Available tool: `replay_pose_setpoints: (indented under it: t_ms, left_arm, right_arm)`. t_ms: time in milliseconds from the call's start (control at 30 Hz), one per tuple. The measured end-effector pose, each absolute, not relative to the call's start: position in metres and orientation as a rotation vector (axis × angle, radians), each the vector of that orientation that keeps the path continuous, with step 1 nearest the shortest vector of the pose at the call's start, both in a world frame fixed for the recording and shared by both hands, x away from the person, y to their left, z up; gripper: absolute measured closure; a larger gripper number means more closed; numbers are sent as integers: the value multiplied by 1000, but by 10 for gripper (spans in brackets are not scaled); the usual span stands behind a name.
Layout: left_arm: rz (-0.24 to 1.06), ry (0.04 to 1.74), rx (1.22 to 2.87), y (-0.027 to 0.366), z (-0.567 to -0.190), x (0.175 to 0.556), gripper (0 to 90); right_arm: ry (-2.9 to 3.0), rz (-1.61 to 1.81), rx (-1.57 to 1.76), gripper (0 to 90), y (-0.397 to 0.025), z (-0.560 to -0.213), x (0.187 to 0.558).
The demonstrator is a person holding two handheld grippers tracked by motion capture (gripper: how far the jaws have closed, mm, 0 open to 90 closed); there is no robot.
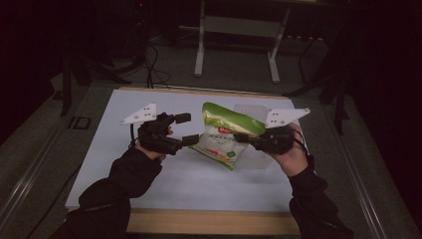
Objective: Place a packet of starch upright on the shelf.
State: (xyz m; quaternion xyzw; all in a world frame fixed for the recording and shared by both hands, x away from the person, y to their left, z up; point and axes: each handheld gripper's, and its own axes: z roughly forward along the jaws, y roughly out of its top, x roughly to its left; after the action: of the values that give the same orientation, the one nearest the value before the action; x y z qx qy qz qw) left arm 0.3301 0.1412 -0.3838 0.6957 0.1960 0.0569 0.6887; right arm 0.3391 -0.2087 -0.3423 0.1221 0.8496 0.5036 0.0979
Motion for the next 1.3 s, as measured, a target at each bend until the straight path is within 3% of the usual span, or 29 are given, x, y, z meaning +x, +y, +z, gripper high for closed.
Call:
replay_pose_setpoints:
  t_ms: [233,700,1300]
  left_arm:
    - [143,540,1665,162,-409,322,23]
    - [152,657,1725,195,-461,294,22]
    - [177,716,1698,210,-487,286,22]
  right_arm:
    - [2486,1431,319,865,-228,-321,353]
    - [2463,1326,343,866,-266,-300,376]
    - [2382,1292,366,865,-286,-305,421]
